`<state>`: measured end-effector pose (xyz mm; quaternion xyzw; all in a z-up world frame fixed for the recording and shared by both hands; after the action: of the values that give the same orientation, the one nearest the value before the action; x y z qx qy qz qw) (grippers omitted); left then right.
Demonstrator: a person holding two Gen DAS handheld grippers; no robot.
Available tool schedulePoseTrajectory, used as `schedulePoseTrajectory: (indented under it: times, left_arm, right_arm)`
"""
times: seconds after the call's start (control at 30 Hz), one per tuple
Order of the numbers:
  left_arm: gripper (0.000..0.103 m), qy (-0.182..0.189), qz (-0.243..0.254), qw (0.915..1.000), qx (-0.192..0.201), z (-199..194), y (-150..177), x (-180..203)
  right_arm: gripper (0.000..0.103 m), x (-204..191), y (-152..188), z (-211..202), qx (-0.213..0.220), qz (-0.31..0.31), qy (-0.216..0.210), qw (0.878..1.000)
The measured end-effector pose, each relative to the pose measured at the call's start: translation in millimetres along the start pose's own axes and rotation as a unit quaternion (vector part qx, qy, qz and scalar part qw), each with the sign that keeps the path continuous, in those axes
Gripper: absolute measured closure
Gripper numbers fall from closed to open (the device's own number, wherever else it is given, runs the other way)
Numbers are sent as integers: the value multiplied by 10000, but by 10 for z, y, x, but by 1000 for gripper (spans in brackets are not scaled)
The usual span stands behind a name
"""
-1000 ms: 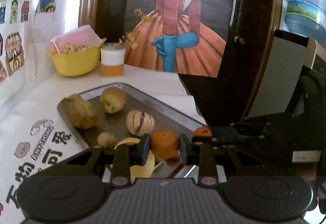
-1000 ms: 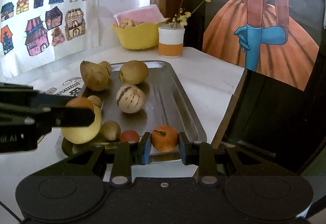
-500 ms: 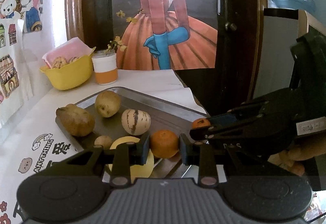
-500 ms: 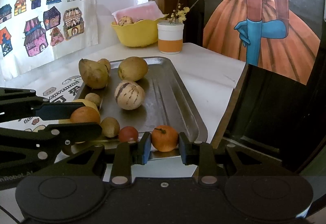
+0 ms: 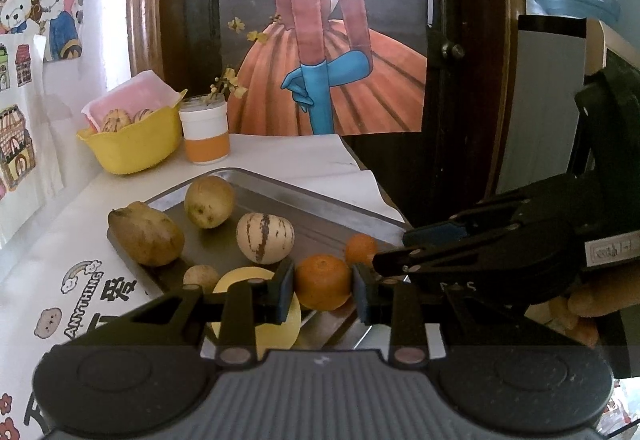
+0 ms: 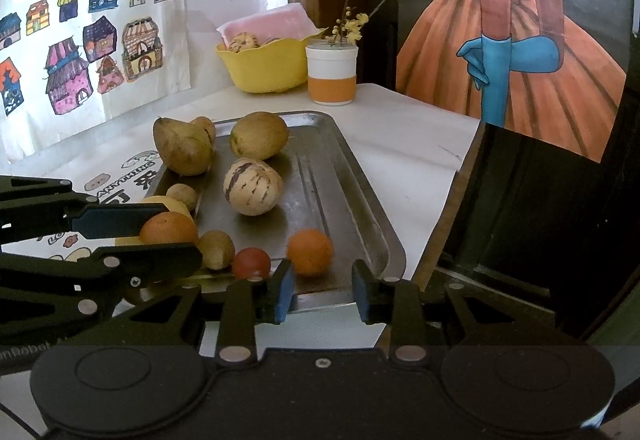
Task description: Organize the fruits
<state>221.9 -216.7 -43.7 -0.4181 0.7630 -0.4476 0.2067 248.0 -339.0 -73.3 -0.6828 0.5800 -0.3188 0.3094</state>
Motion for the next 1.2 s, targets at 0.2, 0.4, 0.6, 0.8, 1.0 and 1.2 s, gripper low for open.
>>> schedulePoseTrajectory:
  times: [0.2, 0.4, 0.6, 0.8, 1.0, 1.2]
  left_arm:
    - [66, 49, -77, 10000, 22, -3, 5, -23]
    - [57, 35, -153, 9998, 74, -19, -4, -36]
    - [51, 99, -345, 9992, 149, -64, -6, -37]
    - [37, -21, -687, 9969, 388, -202, -39, -142]
    - [20, -236, -1032, 9922, 660, -431, -64, -321]
    - [8, -478, -1294, 9864, 898, -714, -35, -509]
  right_arm:
    - [61, 26, 16, -22, 15, 50, 44, 10000]
    - [53, 49, 9, -64, 65, 107, 109, 9999]
    - [44, 85, 1, -126, 144, 201, 184, 9995]
    - [32, 130, -28, -239, 298, 320, 338, 9985]
    - [20, 64, -64, -397, 441, 380, 425, 9974]
    - [9, -86, -90, -661, 630, 386, 525, 9959]
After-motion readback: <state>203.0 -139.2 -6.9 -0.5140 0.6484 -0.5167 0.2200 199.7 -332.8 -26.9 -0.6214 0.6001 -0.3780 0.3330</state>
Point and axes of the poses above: each gripper's, at about its wrist camera, not at the fingertips, and z roughly the way its jaws point, x to its right, y to its underside, the point moved 8 cm from there along z, roughly the way its jaws point, and after that the axes turned 10 degrees about y, right-handed, at the moved point
